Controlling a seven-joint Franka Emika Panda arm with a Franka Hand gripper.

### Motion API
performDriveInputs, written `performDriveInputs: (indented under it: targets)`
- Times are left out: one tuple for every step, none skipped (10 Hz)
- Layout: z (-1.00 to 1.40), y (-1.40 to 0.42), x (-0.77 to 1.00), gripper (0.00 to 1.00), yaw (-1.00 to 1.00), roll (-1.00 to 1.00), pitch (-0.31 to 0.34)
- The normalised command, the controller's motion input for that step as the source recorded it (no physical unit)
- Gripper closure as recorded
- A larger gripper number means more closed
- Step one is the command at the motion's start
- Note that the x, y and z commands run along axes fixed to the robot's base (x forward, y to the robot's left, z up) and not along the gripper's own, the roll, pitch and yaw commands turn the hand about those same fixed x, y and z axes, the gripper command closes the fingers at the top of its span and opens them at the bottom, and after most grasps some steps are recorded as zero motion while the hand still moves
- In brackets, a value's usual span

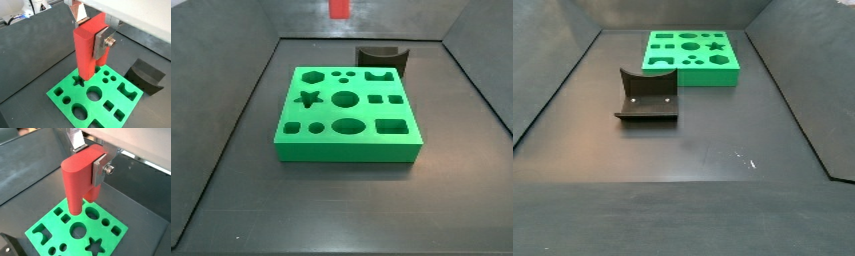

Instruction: Insert the square-circle object.

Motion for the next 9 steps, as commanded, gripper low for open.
performDriveInputs:
  targets:
    - [-0.85,-0.08,-0.22,1.00,-0.75,-0.14,0.000]
    - [-0.86,-0.17,-0.34,1.00,-0.62,-0.15,0.000]
    - [-0.87,-0.21,-0.39,1.00,-0.56,-0.15,0.000]
    - [-0.88,-0.28,-0.44,1.00,-0.49,-0.15,0.000]
    - [-0.90,-0.33,-0.42,1.00,-0.49,-0.11,0.000]
    - [-0.86,-0.42,-0.47,1.00,-0.41,-0.07,0.000]
    - [-0.88,-0.47,-0.53,1.00,-0.34,-0.07,-0.001]
    - [-0.81,-0.20,-0.44,1.00,-0.57,-0.11,-0.020]
    - [-0.50,0.00,0.00,1.00,-1.00,0.00,0.000]
